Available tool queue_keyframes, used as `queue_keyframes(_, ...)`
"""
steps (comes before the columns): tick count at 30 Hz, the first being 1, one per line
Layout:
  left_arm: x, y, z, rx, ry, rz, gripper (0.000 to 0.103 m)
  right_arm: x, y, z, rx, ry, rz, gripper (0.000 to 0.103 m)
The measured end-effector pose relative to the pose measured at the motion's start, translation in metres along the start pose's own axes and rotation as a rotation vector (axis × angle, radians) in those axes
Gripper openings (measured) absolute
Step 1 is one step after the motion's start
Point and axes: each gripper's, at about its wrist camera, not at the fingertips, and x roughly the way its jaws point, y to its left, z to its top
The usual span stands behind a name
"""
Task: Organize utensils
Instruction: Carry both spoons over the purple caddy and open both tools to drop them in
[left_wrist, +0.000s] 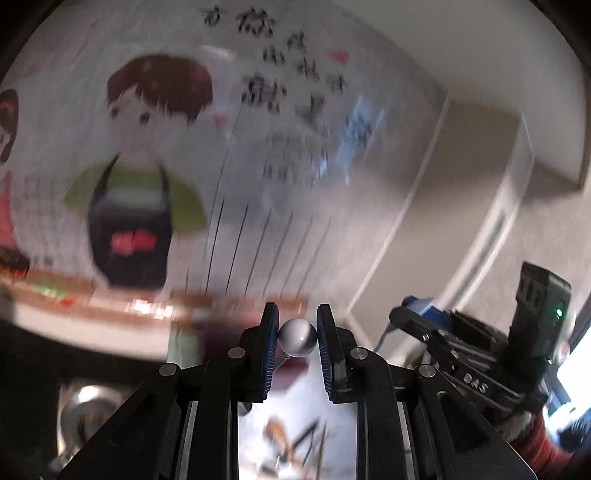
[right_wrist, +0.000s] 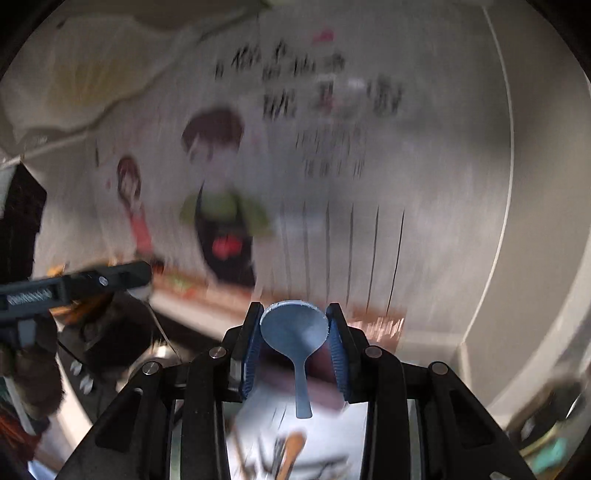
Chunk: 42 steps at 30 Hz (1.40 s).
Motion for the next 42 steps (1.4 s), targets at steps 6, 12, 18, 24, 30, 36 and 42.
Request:
queue_keyframes(6, 0.082, 0.035, 0.018, -0.110, 0.004, -0.031, 0.022, 0.063, -0.024, 0.019, 0.016, 0.014, -0.020, 0.032)
queue_keyframes(12, 0.157, 0.066, -0.007, -0.158, 0.100, 0.020, 0.022, 0.139, -0.051, -0.025, 0.072, 0.124, 0.010, 0.032)
queue_keyframes(18, 0.186, 0.085, -0.036, -0.178, 0.183, 0.068, 0.022, 0.192, -0.066, -0.070, 0.098, 0.240, 0.030, 0.032)
queue_keyframes(24, 0.191, 0.096, -0.060, -0.170, 0.232, 0.109, 0.023, 0.218, -0.068, -0.094, 0.111, 0.344, 0.048, 0.036)
queue_keyframes(30, 0.162, 0.099, -0.074, -0.184, 0.227, 0.163, 0.040, 0.193, -0.071, -0.086, 0.099, 0.313, 0.027, 0.043)
queue_keyframes(36, 0.110, 0.076, -0.098, -0.078, 0.173, 0.320, 0.056, 0.139, -0.060, -0.086, 0.034, 0.302, -0.011, 0.043)
queue_keyframes(42, 0.063, 0.067, -0.150, -0.038, 0.190, 0.409, 0.064, 0.125, -0.038, -0.142, 0.017, 0.482, -0.001, 0.043)
